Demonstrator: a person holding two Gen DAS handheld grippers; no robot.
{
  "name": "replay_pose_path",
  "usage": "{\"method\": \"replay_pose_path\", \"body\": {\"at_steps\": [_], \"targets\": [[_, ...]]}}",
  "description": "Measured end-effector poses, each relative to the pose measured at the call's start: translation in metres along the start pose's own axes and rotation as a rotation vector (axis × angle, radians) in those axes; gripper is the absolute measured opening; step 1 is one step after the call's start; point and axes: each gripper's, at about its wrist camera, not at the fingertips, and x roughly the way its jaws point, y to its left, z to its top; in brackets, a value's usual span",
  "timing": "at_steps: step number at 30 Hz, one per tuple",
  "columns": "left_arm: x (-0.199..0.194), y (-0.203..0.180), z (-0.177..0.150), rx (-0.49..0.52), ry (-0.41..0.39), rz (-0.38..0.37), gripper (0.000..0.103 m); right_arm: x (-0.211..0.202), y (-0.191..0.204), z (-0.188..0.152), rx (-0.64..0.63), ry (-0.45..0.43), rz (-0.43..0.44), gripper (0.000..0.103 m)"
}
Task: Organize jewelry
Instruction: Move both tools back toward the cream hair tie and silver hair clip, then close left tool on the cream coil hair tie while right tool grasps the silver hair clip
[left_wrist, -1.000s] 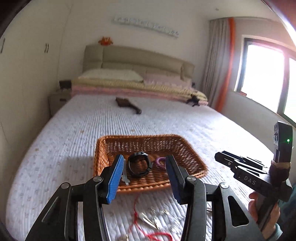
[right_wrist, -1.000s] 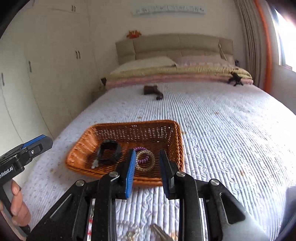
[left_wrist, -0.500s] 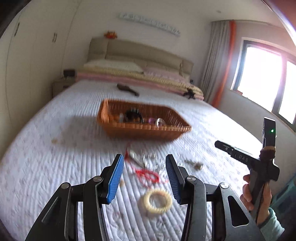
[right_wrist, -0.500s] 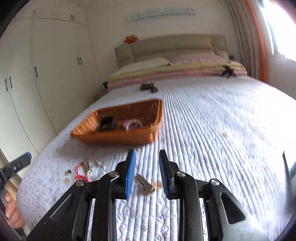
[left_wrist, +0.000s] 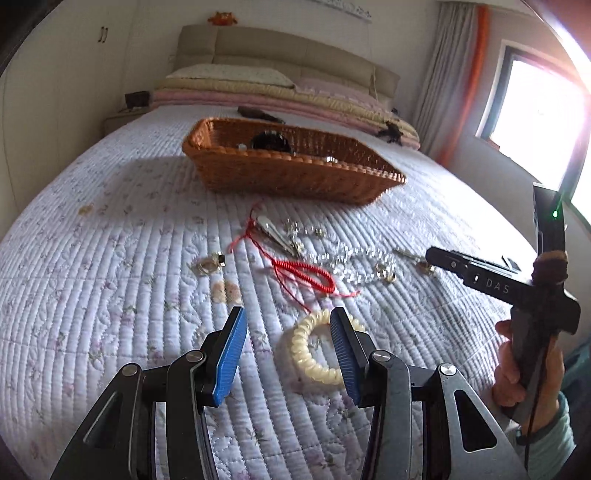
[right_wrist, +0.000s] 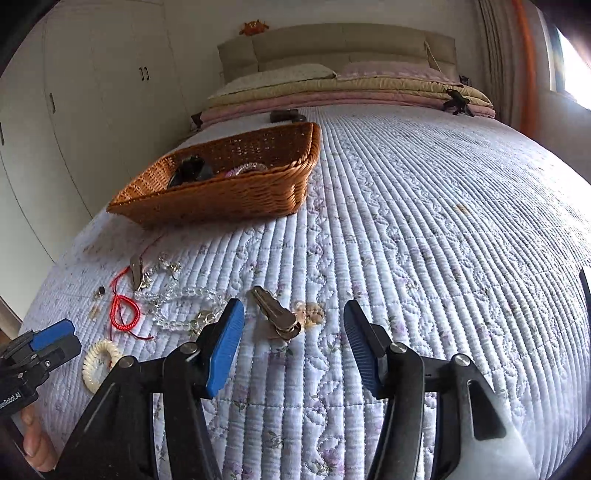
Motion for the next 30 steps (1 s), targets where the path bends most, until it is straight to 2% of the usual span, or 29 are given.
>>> {"method": "replay_pose_path", "body": {"at_steps": [8, 10, 11, 16, 19, 21, 28, 30], "targets": [[0.010, -0.004, -0.004, 0.014, 0.053, -0.006, 0.048, 0.007, 0.008, -0.002, -0.044, 0.019, -0.011, 0.059], [0.012, -0.007, -0.005, 0.027, 0.058, 0.010, 0.047, 0.009, 0.011, -0.001, -0.057, 0.029, -0.014, 0.056], [0.012, -0.009, -0.005, 0.036, 0.058, 0.017, 0.047, 0.010, 0.012, -0.001, -0.064, 0.032, -0.012, 0.051], [0.016, -0.014, -0.006, 0.064, 0.063, 0.048, 0.046, 0.015, 0.019, -0.002, -0.102, 0.045, -0.026, 0.046], [0.017, -0.016, -0.005, 0.075, 0.063, 0.061, 0.046, 0.016, 0.021, -0.003, -0.115, 0.047, -0.021, 0.038], [0.017, -0.016, -0.006, 0.079, 0.061, 0.069, 0.043, 0.015, 0.023, -0.004, -0.128, 0.043, -0.012, 0.033], [0.014, -0.016, -0.008, 0.082, 0.061, 0.066, 0.040, 0.015, 0.035, -0.006, -0.184, 0.046, -0.001, 0.033], [0.014, -0.018, -0.009, 0.093, 0.060, 0.076, 0.031, 0.020, 0.035, -0.004, -0.182, 0.061, -0.009, 0.033]]}}
